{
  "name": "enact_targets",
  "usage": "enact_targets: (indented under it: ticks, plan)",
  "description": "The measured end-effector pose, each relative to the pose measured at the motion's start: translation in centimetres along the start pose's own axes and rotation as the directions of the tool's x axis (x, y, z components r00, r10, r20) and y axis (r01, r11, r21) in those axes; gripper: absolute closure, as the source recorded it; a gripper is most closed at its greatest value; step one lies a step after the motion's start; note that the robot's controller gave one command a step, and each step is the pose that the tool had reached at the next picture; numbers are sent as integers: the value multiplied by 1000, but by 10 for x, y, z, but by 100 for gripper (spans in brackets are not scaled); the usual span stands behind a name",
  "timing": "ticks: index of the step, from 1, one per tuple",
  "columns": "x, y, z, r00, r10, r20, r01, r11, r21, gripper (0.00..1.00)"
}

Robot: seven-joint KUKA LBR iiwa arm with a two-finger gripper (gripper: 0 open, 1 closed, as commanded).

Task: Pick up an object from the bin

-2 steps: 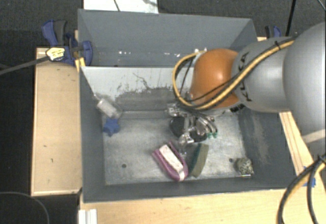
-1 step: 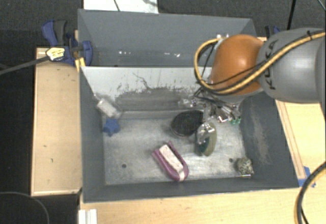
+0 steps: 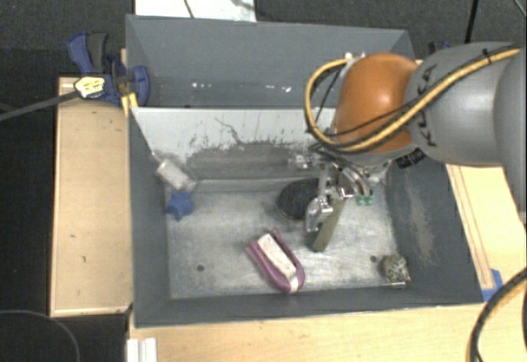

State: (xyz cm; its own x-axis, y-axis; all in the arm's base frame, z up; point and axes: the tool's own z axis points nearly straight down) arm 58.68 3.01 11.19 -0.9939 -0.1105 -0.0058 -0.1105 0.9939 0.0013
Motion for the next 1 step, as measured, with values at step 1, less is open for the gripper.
enact_targets:
  ticks: [1]
  plan:
    - [4,0,38,954,301,-2,-301,954,1,0]
